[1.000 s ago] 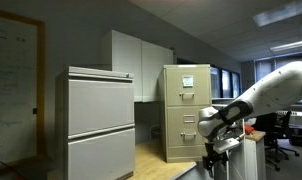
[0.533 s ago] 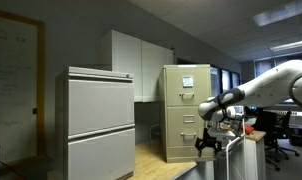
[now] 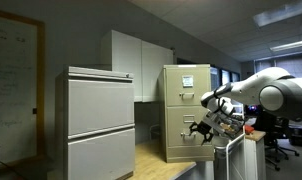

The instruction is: Open the bottom drawer of the cabinet to the right

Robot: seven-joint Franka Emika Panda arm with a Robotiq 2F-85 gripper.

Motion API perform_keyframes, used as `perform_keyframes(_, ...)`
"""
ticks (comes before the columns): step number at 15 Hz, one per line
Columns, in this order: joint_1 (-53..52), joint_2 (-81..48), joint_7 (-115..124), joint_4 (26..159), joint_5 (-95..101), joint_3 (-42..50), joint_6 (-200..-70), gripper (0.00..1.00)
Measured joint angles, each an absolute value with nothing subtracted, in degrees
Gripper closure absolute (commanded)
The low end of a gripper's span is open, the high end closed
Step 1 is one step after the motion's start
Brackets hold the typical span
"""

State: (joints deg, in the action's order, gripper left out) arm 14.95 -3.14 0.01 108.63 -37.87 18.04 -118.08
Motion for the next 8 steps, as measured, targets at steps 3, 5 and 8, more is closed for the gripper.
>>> perform_keyframes(3, 18.06, -8.94, -0.02, 102.83, -46.23, 18.17, -117.92, 0.00)
perform_keyframes(5, 20.04, -12.67, 0.14, 99.05, -50.46, 18.17, -117.63, 0.00)
perform_keyframes(8, 22.59, -17.73, 0.68, 93.68, -55.85, 18.04, -116.65, 0.00)
